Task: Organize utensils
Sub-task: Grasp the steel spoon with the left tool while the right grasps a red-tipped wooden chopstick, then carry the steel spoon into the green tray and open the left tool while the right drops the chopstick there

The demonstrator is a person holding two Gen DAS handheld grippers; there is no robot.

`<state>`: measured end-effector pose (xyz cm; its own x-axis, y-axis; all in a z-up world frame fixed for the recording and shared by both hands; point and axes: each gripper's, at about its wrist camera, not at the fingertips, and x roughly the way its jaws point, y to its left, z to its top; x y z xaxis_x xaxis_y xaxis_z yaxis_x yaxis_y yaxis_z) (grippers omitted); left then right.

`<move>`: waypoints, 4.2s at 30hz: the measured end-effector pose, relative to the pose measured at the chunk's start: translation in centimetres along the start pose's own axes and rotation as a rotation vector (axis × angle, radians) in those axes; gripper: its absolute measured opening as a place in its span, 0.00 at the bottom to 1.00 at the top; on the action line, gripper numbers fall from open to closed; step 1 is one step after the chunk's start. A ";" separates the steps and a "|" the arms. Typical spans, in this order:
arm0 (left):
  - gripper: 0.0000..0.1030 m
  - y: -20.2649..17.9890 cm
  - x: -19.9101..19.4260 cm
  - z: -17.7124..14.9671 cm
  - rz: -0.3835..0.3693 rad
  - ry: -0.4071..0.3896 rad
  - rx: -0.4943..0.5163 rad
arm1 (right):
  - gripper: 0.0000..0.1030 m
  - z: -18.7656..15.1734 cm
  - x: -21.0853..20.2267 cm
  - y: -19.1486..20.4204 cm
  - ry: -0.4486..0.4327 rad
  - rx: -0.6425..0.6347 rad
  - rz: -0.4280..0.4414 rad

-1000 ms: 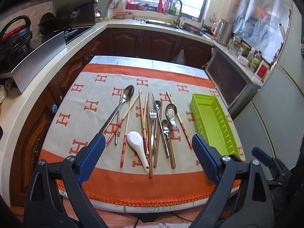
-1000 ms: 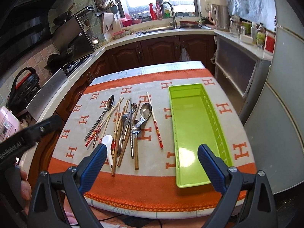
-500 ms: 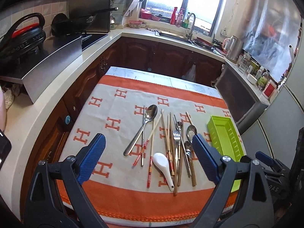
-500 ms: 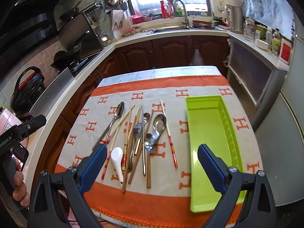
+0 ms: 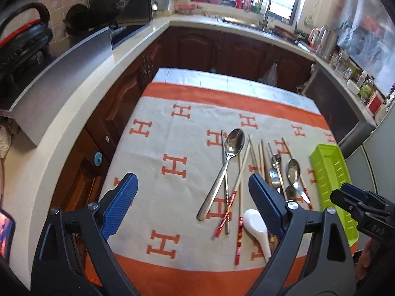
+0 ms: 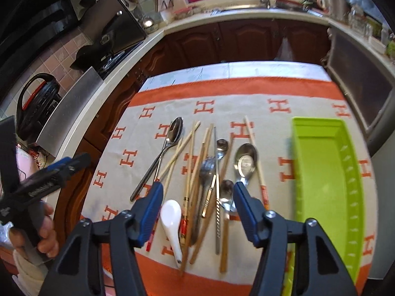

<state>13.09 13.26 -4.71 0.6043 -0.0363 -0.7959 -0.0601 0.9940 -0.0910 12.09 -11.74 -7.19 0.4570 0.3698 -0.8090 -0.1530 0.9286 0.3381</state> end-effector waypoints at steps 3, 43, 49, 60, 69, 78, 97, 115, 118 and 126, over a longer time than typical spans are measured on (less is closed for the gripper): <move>0.85 0.0 4.0 0.3 -0.015 0.073 0.016 | 0.45 0.8 2.2 0.0 0.039 0.019 0.032; 0.07 -3.7 17.5 -0.3 -0.141 0.288 0.176 | 0.40 0.2 8.8 0.1 0.149 0.042 0.102; 0.07 -0.8 15.5 -1.3 -0.091 0.261 0.077 | 0.39 1.3 10.6 1.1 0.174 0.083 0.191; 0.07 0.8 12.8 -3.6 -0.113 0.247 -0.004 | 0.25 1.6 15.6 2.3 0.324 0.250 0.294; 0.07 0.7 12.0 -4.0 -0.129 0.234 -0.020 | 0.05 1.8 16.4 3.4 0.306 0.253 0.178; 0.07 0.7 11.1 -4.4 -0.135 0.230 -0.034 | 0.05 1.5 15.1 2.3 0.282 0.289 0.223; 0.07 -1.4 9.8 -7.4 -0.168 0.293 0.070 | 0.05 -2.0 9.6 1.2 0.255 0.203 0.240; 0.15 -3.9 13.0 -5.7 -0.104 0.323 0.165 | 0.05 -2.5 7.9 0.0 0.218 0.195 0.254; 0.17 -4.5 13.2 -5.8 -0.086 0.318 0.194 | 0.05 -2.6 7.8 -0.1 0.215 0.200 0.253; 0.03 -4.3 12.7 -5.8 -0.078 0.315 0.144 | 0.05 -2.6 5.7 -1.0 0.171 0.211 0.271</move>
<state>16.44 7.96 -17.89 0.3267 -0.1203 -0.9374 0.1030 0.9905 -0.0912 12.62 -10.48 -13.41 0.2691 0.6172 -0.7394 -0.0560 0.7764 0.6277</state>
